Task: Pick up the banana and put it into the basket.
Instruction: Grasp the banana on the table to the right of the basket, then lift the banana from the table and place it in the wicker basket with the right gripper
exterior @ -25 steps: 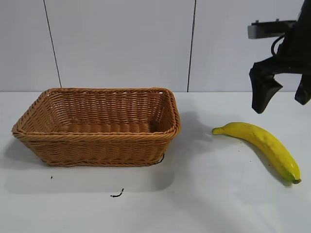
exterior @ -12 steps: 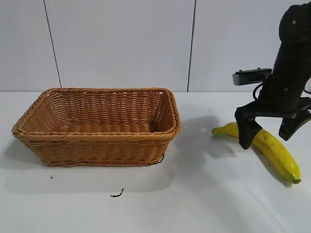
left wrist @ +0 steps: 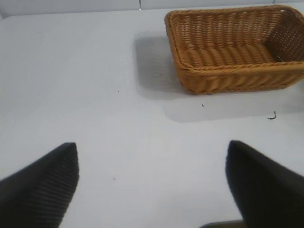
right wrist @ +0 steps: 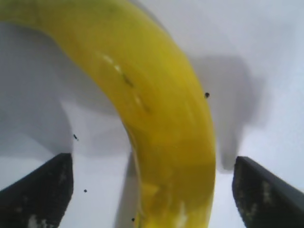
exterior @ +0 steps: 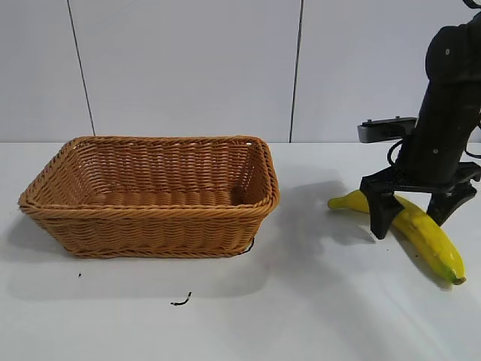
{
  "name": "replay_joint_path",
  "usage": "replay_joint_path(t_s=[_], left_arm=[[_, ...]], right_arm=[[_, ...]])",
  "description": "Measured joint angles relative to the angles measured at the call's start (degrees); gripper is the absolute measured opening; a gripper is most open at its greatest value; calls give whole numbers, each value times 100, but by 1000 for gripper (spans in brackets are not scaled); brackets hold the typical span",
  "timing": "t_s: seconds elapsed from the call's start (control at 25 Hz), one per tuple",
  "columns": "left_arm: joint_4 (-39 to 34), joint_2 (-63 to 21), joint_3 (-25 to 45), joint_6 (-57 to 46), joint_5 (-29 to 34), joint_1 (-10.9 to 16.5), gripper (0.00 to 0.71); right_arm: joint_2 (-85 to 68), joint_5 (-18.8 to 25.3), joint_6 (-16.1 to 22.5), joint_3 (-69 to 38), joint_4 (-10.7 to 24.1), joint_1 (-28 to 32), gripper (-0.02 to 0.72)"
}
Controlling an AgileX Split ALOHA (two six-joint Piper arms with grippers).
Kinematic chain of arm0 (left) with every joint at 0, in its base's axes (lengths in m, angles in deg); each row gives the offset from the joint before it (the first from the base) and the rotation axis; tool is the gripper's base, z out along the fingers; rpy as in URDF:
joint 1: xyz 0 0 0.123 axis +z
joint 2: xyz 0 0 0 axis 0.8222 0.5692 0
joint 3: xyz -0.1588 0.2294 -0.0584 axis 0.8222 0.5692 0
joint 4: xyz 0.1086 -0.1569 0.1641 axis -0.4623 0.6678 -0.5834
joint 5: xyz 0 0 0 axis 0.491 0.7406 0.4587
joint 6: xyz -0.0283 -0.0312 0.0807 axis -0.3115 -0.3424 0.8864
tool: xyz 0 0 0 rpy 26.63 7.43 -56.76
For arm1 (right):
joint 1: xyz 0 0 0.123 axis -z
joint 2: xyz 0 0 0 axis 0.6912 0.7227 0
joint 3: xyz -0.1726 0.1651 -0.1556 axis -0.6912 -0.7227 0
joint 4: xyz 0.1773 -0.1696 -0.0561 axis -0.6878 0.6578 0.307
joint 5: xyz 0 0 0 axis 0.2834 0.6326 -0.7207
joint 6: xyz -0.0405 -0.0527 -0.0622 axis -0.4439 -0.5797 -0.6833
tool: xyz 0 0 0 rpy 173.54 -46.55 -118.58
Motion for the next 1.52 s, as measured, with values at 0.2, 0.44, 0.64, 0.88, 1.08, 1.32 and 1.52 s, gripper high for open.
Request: replay_joint_path(t_s=[0.2,0.44,0.64,0.88,1.08,1.32,1.52], left_arm=[[0,0,0,0,0,0,635],[0,0,0,0,0,0,635],[0,0,0,0,0,0,635],[0,0,0,0,0,0,635],[0,0,0,0,0,0,635],[0,0,0,0,0,0,635],[0,0,0,0,0,0,635]], right_arm=[[-5,44,33,4,28,0,290],[-259,236,37,4,33,0,290],[-956,1005,37,456,33,0,290],[-1072,1808,37,1622,28,-82,290],[-1043,1963,-75,2456,33,-567,290],[-649,2019,-268,3424,111,-1394,290],[-79,1838,-940,4087,124,-2148,290]])
